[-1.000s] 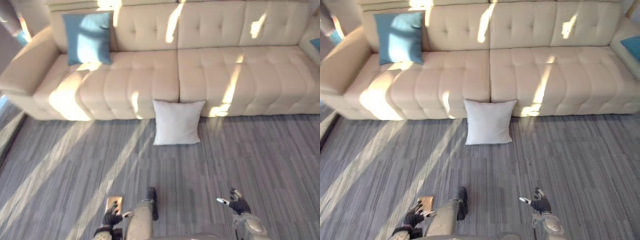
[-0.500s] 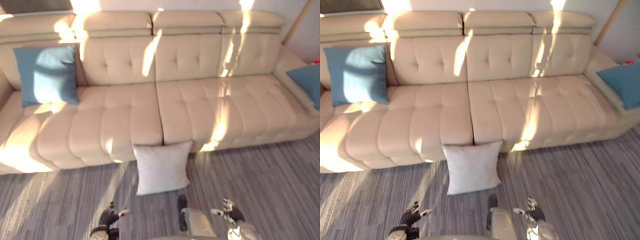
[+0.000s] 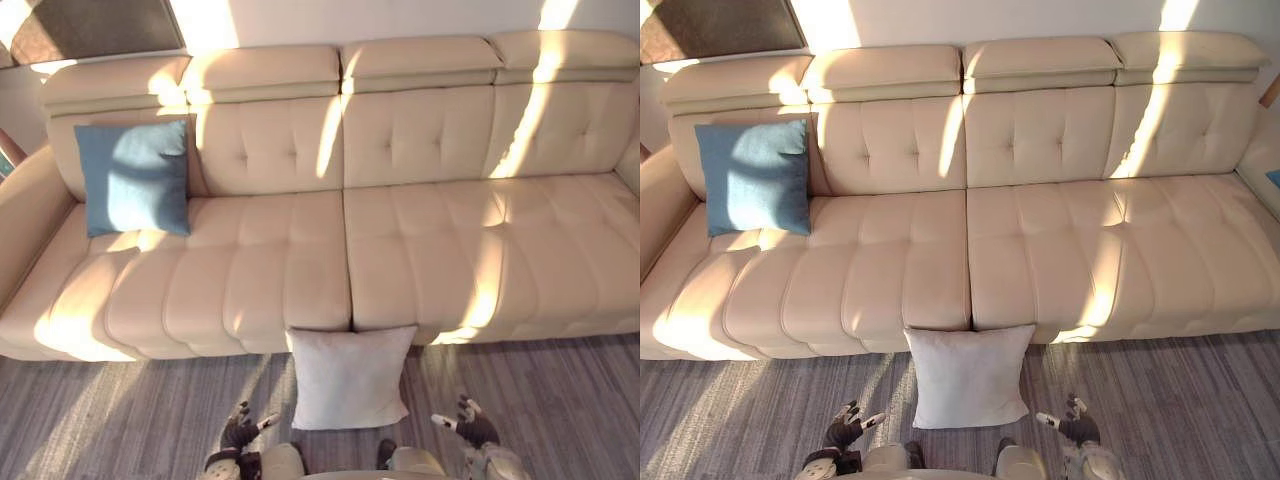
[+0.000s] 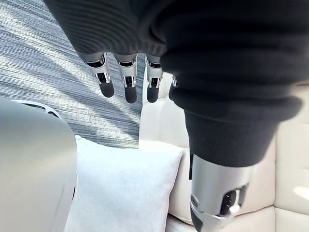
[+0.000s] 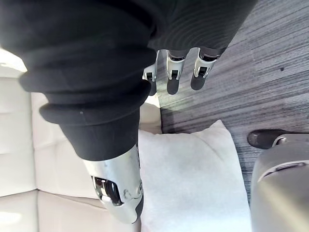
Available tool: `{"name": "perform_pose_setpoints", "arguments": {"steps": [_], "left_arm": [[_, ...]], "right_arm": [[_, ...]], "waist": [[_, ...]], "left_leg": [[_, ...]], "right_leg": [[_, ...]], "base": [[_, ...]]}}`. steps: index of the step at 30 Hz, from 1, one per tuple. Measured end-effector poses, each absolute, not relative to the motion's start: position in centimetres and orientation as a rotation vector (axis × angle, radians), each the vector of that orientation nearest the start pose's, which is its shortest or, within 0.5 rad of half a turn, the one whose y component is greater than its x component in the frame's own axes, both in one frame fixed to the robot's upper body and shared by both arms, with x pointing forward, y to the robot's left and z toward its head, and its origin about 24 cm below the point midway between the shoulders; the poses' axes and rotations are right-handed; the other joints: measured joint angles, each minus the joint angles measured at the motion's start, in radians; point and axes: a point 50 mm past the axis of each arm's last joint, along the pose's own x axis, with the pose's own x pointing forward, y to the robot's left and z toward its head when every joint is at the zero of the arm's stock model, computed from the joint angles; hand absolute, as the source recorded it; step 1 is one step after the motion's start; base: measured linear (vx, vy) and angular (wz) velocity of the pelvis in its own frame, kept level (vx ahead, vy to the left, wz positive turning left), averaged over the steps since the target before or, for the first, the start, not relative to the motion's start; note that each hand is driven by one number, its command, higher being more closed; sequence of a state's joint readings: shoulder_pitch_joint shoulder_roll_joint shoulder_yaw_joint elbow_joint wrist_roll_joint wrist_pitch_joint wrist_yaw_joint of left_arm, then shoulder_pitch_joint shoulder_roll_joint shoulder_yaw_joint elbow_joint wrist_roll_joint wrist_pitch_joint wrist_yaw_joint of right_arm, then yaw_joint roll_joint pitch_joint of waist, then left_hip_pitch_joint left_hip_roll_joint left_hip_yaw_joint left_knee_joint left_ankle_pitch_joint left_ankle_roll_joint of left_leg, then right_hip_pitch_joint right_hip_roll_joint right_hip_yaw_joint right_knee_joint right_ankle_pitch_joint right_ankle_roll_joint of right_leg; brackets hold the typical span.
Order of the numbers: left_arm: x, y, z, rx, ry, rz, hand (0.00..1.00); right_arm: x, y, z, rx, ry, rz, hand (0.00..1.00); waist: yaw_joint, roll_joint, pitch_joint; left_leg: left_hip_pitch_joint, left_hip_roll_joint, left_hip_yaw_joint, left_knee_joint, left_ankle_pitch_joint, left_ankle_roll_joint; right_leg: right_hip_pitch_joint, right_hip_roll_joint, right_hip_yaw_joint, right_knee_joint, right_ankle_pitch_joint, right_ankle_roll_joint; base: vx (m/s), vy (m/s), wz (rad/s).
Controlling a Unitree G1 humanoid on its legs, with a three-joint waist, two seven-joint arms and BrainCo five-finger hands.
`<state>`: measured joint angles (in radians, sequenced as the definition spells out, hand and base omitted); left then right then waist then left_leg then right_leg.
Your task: Pick up cushions and gather them together orderly.
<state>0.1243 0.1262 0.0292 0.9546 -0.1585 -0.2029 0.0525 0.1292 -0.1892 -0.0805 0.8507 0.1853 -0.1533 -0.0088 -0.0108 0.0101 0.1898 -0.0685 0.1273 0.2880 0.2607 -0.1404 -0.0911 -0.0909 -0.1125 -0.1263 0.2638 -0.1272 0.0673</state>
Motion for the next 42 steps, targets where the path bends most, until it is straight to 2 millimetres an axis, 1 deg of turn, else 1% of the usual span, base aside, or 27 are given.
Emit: {"name": "perform_pose_setpoints", "arguments": {"steps": [2,3,4,5,6,7,8,9,10,11,12,13,15,16,17,19,20,21,22,25,26,27,31,33,37,39,42], "left_arm": [[13.6,21.7,-13.5,0.019,0.796,0.254,0.0],[15.3,21.9,-12.8,0.028,0.751,0.251,0.0],[17.9,22.3,-11.4,0.053,0.667,0.236,0.0],[19.0,22.4,-10.7,0.057,0.632,0.234,0.0],[21.1,22.5,-9.4,0.056,0.563,0.238,0.0],[22.0,22.6,-8.8,0.052,0.532,0.24,0.0],[23.6,22.6,-7.6,0.045,0.474,0.242,0.0],[25.4,22.4,-6.2,0.039,0.416,0.239,0.0],[26.4,22.2,-5.5,0.029,0.386,0.237,0.0],[27.9,22.0,-4.1,0.014,0.332,0.234,0.0],[29.7,21.9,-2.2,0.003,0.261,0.228,0.0],[30.6,21.7,-1.2,0.001,0.228,0.223,0.0],[34.3,21.0,3.5,-0.023,0.078,0.213,0.0],[35.6,20.7,5.8,-0.035,0.012,0.203,0.0],[35.7,20.6,6.0,-0.039,0.003,0.202,0.0],[37.9,19.5,11.1,-0.07,-0.149,0.182,0.0],[38.3,19.2,12.3,-0.077,-0.183,0.175,0.0],[38.9,18.6,14.2,-0.093,-0.232,0.161,0.0],[39.3,18.1,15.5,-0.105,-0.264,0.15,0.0],[39.9,17.0,17.6,-0.125,-0.316,0.141,0.0],[40.0,16.8,17.9,-0.128,-0.323,0.137,0.0],[40.1,16.5,18.4,-0.136,-0.338,0.141,1.0],[40.3,15.2,20.4,-0.162,-0.385,0.148,1.0],[40.4,15.3,20.9,-0.17,-0.394,0.173,1.0],[40.1,15.5,21.7,-0.178,-0.423,0.209,1.0],[39.9,15.2,22.2,-0.183,-0.441,0.217,1.0],[39.4,14.9,22.9,-0.192,-0.484,0.22,1.0]], "right_arm": [[15.4,-23.7,-11.8,-0.003,0.716,-0.277,0.0],[16.6,-23.7,-11.2,-0.009,0.678,-0.282,0.0],[18.7,-23.6,-10.2,-0.015,0.615,-0.284,0.0],[19.5,-23.6,-9.7,-0.016,0.587,-0.282,0.0],[20.9,-23.6,-8.6,-0.023,0.532,-0.28,0.0],[21.5,-23.7,-8.1,-0.027,0.506,-0.283,0.0],[22.9,-23.7,-7.1,-0.035,0.456,-0.284,0.0],[24.4,-23.8,-5.9,-0.045,0.41,-0.282,0.0],[25.2,-23.9,-5.3,-0.053,0.386,-0.284,0.0],[26.7,-24.1,-3.9,-0.061,0.336,-0.285,0.0],[28.6,-24.0,-2.1,-0.059,0.272,-0.289,0.0],[29.4,-24.0,-1.3,-0.056,0.244,-0.29,0.0],[32.8,-23.5,2.6,-0.033,0.126,-0.29,0.0],[34.6,-23.0,4.9,-0.019,0.063,-0.28,0.0],[34.8,-22.9,5.2,-0.016,0.056,-0.279,0.0],[37.6,-22.0,10.4,0.034,-0.08,-0.272,0.0],[38.2,-21.7,11.7,0.049,-0.116,-0.263,0.0],[39.1,-21.1,14.2,0.068,-0.179,-0.245,0.0],[39.7,-20.4,16.3,0.068,-0.23,-0.223,0.0],[40.5,-18.6,19.4,0.08,-0.301,-0.186,0.0],[40.6,-18.5,19.6,0.084,-0.303,-0.19,0.0],[40.8,-18.2,20.0,0.103,-0.307,-0.193,1.0],[41.2,-16.7,22.1,0.177,-0.348,-0.193,1.0],[41.2,-16.3,22.7,0.215,-0.357,-0.2,1.0],[41.2,-16.3,23.2,0.236,-0.367,-0.212,1.0],[40.8,-16.0,23.6,0.246,-0.4,-0.196,1.0],[40.1,-16.1,23.0,0.275,-0.425,-0.181,1.0]], "waist": [[-0.001,-0.001,0.037],[0.001,0.004,0.055],[0.007,0.009,0.093],[0.012,0.008,0.11],[0.025,0.004,0.131],[0.029,0.001,0.136],[0.026,-0.005,0.15],[0.026,-0.008,0.186],[0.026,-0.008,0.199],[0.024,-0.002,0.21],[0.022,0.0,0.223],[0.023,0.0,0.233],[0.025,-0.001,0.286],[0.024,-0.001,0.308],[0.024,0.0,0.31],[0.028,0.0,0.336],[0.029,0.0,0.344],[0.029,0.0,0.349],[0.028,0.001,0.352],[0.027,0.002,0.356],[0.027,0.002,0.356],[0.027,0.002,0.356],[0.025,0.002,0.356],[0.024,0.002,0.356],[0.022,0.002,0.355],[0.02,0.002,0.355],[0.015,0.003,0.353]], "left_leg": [[-0.089,0.004,0.012,0.073,-0.012,0.017],[-0.148,0.018,0.013,0.127,-0.023,0.022],[-0.22,0.046,0.014,0.215,-0.052,0.028],[-0.245,0.057,0.013,0.249,-0.068,0.029],[-0.306,0.08,0.013,0.314,-0.108,0.031],[-0.346,0.087,0.01,0.352,-0.121,0.034],[-0.423,0.1,0.003,0.418,-0.145,0.042],[-0.479,0.106,-0.001,0.472,-0.164,0.051],[-0.514,0.11,-0.003,0.5,-0.17,0.054],[-0.604,0.121,-0.008,0.555,-0.181,0.062],[-0.702,0.127,-0.015,0.6,-0.186,0.065],[-0.748,0.133,-0.016,0.624,-0.185,0.069],[-0.91,0.153,-0.025,0.716,-0.189,0.085],[-0.982,0.162,-0.03,0.757,-0.191,0.088],[-0.992,0.164,-0.03,0.763,-0.192,0.089],[-1.137,0.181,-0.036,0.837,-0.197,0.098],[-1.165,0.184,-0.038,0.852,-0.197,0.099],[-1.217,0.188,-0.042,0.877,-0.199,0.102],[-1.253,0.192,-0.042,0.897,-0.201,0.107],[-1.3,0.202,-0.049,0.922,-0.202,0.112],[-1.305,0.202,-0.05,0.921,-0.202,0.114],[-1.313,0.202,-0.05,0.918,-0.202,0.115],[-1.336,0.201,-0.047,0.908,-0.194,0.119],[-1.34,0.201,-0.047,0.906,-0.191,0.116],[-1.336,0.201,-0.045,0.899,-0.189,0.113],[-1.326,0.202,-0.043,0.901,-0.187,0.112],[-1.293,0.203,-0.047,0.899,-0.184,0.108]], "right_leg": [[-0.094,-0.011,0.018,0.071,-0.012,0.003],[-0.141,-0.01,0.019,0.103,-0.013,0.002],[-0.201,-0.006,0.02,0.161,-0.024,-0.002],[-0.224,-0.004,0.02,0.189,-0.033,-0.006],[-0.288,0.003,0.022,0.254,-0.064,-0.009],[-0.329,0.003,0.024,0.292,-0.078,-0.008],[-0.41,0.001,0.029,0.36,-0.1,-0.009],[-0.473,-0.007,0.04,0.419,-0.116,-0.01],[-0.51,-0.009,0.045,0.449,-0.121,-0.009],[-0.601,-0.008,0.049,0.496,-0.123,-0.01],[-0.696,-0.009,0.053,0.541,-0.123,-0.011],[-0.743,-0.009,0.056,0.561,-0.123,-0.012],[-0.905,-0.005,0.072,0.645,-0.122,-0.013],[-0.977,-0.004,0.077,0.684,-0.122,-0.013],[-0.987,-0.003,0.078,0.689,-0.122,-0.013],[-1.136,0.003,0.091,0.761,-0.122,-0.013],[-1.164,0.004,0.092,0.775,-0.122,-0.013],[-1.219,0.004,0.096,0.802,-0.122,-0.013],[-1.258,0.004,0.1,0.824,-0.123,-0.013],[-1.302,0.006,0.097,0.847,-0.123,-0.014],[-1.306,0.006,0.096,0.846,-0.122,-0.014],[-1.313,0.006,0.093,0.841,-0.119,-0.019],[-1.335,0.006,0.091,0.829,-0.112,-0.024],[-1.339,0.006,0.091,0.832,-0.112,-0.024],[-1.338,0.006,0.09,0.831,-0.112,-0.024],[-1.333,0.007,0.092,0.836,-0.112,-0.024],[-1.3,0.008,0.09,0.837,-0.112,-0.024]], "base": [[-0.02,0.048,-0.11],[-0.09,0.037,-0.03],[-0.13,0.066,-0.02],[-0.18,0.063,-0.11],[-0.17,0.037,-0.14],[-0.19,-0.019,-0.12],[-0.2,-0.015,-0.07],[-0.2,-0.002,-0.06],[-0.21,0.001,-0.12],[-0.22,-0.007,-0.1],[-0.21,-0.011,-0.08],[-0.18,-0.002,-0.07],[-0.17,-0.007,-0.12],[-0.11,-0.008,-0.1],[-0.08,-0.017,-0.15],[-0.1,-0.035,-0.13],[-0.09,-0.034,-0.04],[-0.08,-0.031,-0.04],[-0.1,-0.036,-0.04],[-0.1,-0.029,-0.05],[-0.1,-0.019,0.01],[-0.08,-0.004,-0.01],[-0.05,0.012,-0.01],[0.0,0.0,0.0],[0.0,0.008,0.0],[-0.03,0.026,0.0],[-0.05,0.016,0.02]]}}
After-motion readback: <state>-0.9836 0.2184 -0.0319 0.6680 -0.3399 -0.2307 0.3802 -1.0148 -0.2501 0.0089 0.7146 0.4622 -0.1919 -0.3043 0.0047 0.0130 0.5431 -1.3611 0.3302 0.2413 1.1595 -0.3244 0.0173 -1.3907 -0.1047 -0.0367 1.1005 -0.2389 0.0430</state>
